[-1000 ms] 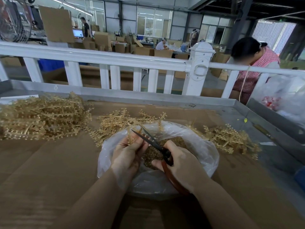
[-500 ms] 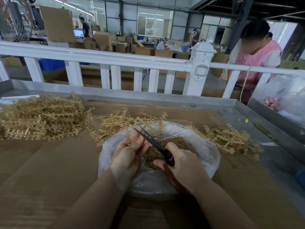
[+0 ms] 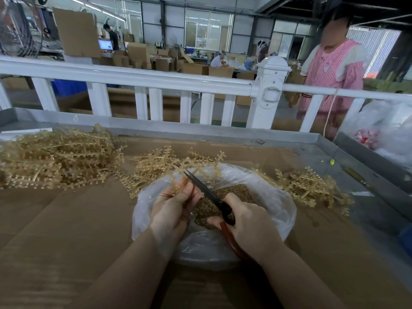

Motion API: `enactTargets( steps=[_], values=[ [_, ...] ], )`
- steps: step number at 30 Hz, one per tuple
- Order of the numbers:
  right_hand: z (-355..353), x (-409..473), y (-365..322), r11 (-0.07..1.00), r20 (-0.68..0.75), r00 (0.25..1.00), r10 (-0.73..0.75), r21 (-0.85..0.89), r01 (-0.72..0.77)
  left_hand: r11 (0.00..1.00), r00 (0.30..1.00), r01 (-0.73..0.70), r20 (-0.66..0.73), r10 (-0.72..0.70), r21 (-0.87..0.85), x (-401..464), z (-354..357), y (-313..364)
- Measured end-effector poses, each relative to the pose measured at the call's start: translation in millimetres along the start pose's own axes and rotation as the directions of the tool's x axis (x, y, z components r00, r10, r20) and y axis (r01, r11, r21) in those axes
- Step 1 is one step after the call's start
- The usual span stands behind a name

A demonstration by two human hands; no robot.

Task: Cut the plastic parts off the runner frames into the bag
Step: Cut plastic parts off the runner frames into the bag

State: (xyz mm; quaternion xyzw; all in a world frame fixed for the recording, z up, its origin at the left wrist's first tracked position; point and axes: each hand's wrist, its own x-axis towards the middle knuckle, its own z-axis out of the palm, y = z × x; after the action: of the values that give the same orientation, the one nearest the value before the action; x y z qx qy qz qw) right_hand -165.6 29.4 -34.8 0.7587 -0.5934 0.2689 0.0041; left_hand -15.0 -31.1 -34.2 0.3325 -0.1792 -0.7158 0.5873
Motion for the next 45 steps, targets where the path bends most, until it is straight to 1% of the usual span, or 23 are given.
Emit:
enactTargets(
  steps=[6,14,25,30,33,37,39,42,45],
  values=[
    [2.4,-0.9,0.2,1.0,-0.012,1.0,0.01,-0.009,-0.01,0.999,0.998,-0.008,0.058,0.006,0.048,1.5,-3.3,-1.0],
    [5.5,1.5,-0.4,1.0,0.006,1.0,0.021,-0.012,-0.021,0.997,0.995,0.011,0.093,-0.019,0.081,0.2,-4.8,0.7],
    [5.7,3.1,-3.9,0.999,-0.038,0.999,-0.003,-0.032,0.002,0.998,0.997,0.034,0.074,-0.039,0.058,-0.1,-5.5,1.3],
    [5.9,2.3,-3.4,0.999,-0.043,0.999,-0.002,-0.054,-0.001,0.998,0.997,0.022,0.074,-0.026,0.053,-0.9,-4.4,1.1],
    [4.4,1.6,-3.7,0.999,-0.055,0.998,0.032,-0.008,-0.033,0.999,0.996,0.019,0.083,-0.023,0.05,-1.7,-4.8,1.8],
    [0.1,3.1,-2.5,0.981,-0.094,0.983,0.155,0.134,-0.142,0.998,0.992,0.005,0.123,-0.013,0.068,-1.5,-6.5,1.5],
    [-1.1,4.6,-2.0,0.97,-0.104,0.976,0.189,0.176,-0.169,0.997,0.99,0.0,0.141,-0.012,0.08,-1.2,-6.7,1.2],
    [-0.8,5.1,-2.4,0.964,-0.11,0.972,0.206,0.192,-0.182,0.996,0.984,0.02,0.176,-0.035,0.086,-1.5,-7.6,1.7],
    [1.3,5.2,-2.6,0.968,-0.101,0.974,0.203,0.172,-0.184,0.996,0.972,0.046,0.226,-0.062,0.079,-1.0,-10.2,2.3]
  ],
)
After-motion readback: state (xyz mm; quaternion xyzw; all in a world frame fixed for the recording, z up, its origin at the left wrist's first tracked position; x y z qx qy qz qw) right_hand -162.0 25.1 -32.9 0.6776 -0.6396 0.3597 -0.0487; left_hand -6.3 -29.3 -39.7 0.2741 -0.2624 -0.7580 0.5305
